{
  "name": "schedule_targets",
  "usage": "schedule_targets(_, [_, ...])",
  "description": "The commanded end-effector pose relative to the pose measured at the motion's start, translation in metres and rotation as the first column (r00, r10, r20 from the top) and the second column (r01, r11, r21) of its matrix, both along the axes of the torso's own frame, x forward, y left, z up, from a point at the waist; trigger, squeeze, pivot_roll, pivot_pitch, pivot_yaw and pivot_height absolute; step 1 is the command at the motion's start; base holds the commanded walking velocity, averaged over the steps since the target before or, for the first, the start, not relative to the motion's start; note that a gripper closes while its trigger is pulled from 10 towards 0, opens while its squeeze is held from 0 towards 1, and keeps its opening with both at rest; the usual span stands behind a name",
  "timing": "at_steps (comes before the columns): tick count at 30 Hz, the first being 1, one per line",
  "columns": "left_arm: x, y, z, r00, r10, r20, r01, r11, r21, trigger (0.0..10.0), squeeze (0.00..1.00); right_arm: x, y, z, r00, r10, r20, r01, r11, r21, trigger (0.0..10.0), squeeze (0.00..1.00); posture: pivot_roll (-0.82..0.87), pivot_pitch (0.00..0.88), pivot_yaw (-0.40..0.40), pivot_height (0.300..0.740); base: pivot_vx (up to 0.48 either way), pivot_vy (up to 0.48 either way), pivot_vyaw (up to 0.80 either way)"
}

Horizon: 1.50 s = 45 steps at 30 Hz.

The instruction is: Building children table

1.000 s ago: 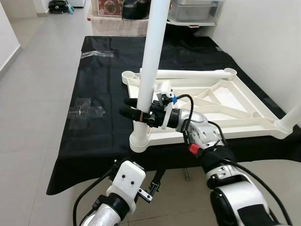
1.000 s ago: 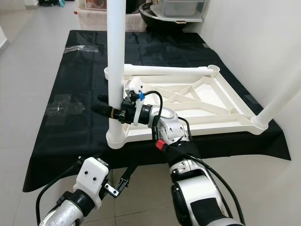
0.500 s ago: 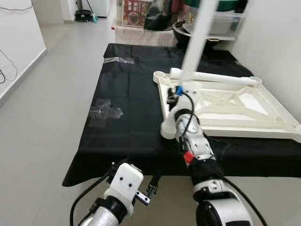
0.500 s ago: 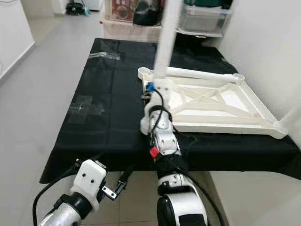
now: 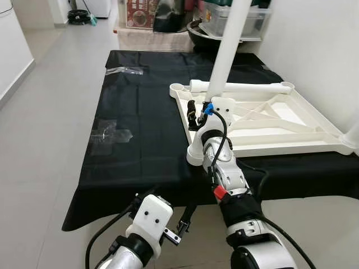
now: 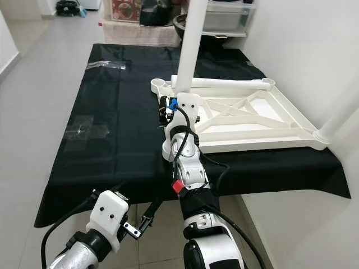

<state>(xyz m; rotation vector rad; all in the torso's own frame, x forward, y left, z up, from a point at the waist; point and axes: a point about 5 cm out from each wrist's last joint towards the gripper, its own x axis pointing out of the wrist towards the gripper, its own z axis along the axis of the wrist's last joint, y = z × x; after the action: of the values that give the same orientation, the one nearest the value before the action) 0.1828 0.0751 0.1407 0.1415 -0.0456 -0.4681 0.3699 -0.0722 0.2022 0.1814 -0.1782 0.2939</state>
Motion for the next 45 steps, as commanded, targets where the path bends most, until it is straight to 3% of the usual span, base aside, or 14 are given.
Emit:
schedule_targets(1, [0.000,-0.001,-0.001,1.000,0.002,-0.011,-0.002,1.000,0.001,10.0,0.00,-0.003,0.007,-0.014,0.991,0.128,-0.047,-0.127,0.992,0.023,10.0,0.00,0.14,0.099,-0.096,0.740,0.000,0.000,0.00])
schedule_targets(5, [0.000,0.000,-0.001,1.000,0.004,-0.011,-0.004,1.000,0.000,10.0,0.00,-0.004,0.003,-0.010,0.936,0.352,-0.026,-0.350,0.935,0.056,10.0,0.00,0.14,0.100,-0.095,0.740,0.000,0.000,0.00])
schedule_targets(9, [0.000,0.000,-0.001,1.000,0.004,-0.010,-0.004,1.000,0.001,10.0,0.00,-0.008,-0.004,0.002,0.777,0.629,0.031,-0.629,0.776,0.044,10.0,0.00,0.14,0.101,-0.091,0.740,0.000,0.000,0.00])
schedule_targets(16, [0.000,0.000,-0.001,1.000,0.005,-0.009,-0.005,1.000,0.002,10.0,0.00,-0.013,0.006,0.007,0.583,0.813,0.012,-0.810,0.582,-0.075,10.0,0.00,0.15,0.101,-0.095,0.740,0.000,0.000,0.00])
schedule_targets(19, [0.000,0.000,-0.001,1.000,0.006,-0.009,-0.006,1.000,0.003,10.0,0.00,-0.021,0.012,0.003,0.432,0.901,-0.052,-0.896,0.421,-0.143,10.0,0.00,0.15,0.097,-0.099,0.740,0.000,0.000,0.00])
schedule_targets(23, [-0.001,0.000,-0.001,1.000,0.006,-0.009,-0.006,1.000,0.004,10.0,0.00,-0.022,0.015,0.002,0.370,0.923,-0.104,-0.916,0.344,-0.207,10.0,0.00,0.15,0.096,-0.098,0.740,0.000,0.000,0.00])
schedule_targets(27, [-0.002,0.000,-0.001,1.000,0.006,-0.009,-0.006,1.000,0.004,10.0,0.00,-0.014,0.019,0.008,0.430,0.895,-0.118,-0.885,0.392,-0.251,10.0,0.00,0.15,0.088,-0.099,0.740,0.000,0.000,0.00])
schedule_targets(28, [-0.002,-0.001,-0.002,1.000,0.005,-0.009,-0.005,1.000,0.004,10.0,0.00,-0.013,0.019,0.009,0.446,0.889,-0.108,-0.876,0.409,-0.256,0.0,0.00,0.15,0.085,-0.099,0.740,0.000,0.000,0.00])
schedule_targets(30, [-0.002,-0.001,-0.002,1.000,0.005,-0.010,-0.005,1.000,0.004,10.0,0.00,-0.012,0.019,0.009,0.450,0.887,-0.102,-0.873,0.413,-0.258,0.0,0.00,0.15,0.085,-0.099,0.740,0.000,0.000,0.00])
schedule_targets(36, [-0.002,-0.001,-0.002,1.000,0.004,-0.009,-0.004,1.000,0.004,10.0,0.00,-0.006,0.016,0.011,0.572,0.820,-0.032,-0.806,0.554,-0.209,0.0,0.00,0.15,0.076,-0.100,0.740,0.000,0.000,0.00])
schedule_targets(38, [-0.002,-0.001,-0.002,1.000,0.004,-0.009,-0.004,1.000,0.002,10.0,0.00,-0.002,0.012,0.010,0.690,0.724,0.001,-0.712,0.679,-0.179,0.0,0.00,0.15,0.073,-0.097,0.740,0.000,0.000,0.00])
schedule_targets(42, [-0.002,-0.001,-0.002,1.000,0.003,-0.011,-0.003,1.000,0.001,10.0,0.00,0.004,0.008,0.009,0.809,0.588,0.003,-0.581,0.799,-0.156,0.0,0.00,0.15,0.074,-0.096,0.740,0.000,0.000,0.00])
schedule_targets(44, [-0.002,-0.002,-0.002,1.000,0.000,-0.012,0.000,1.000,0.000,10.0,0.00,0.019,-0.010,0.007,0.975,0.219,-0.040,-0.222,0.966,-0.131,0.0,0.00,0.14,0.075,-0.092,0.740,0.000,0.000,0.00])
schedule_targets(45, [-0.002,-0.002,-0.002,1.000,0.000,-0.012,0.000,1.000,0.000,10.0,0.00,0.019,-0.010,0.007,0.975,0.219,-0.040,-0.222,0.966,-0.131,0.0,0.00,0.14,0.075,-0.092,0.740,0.000,0.000,0.00])
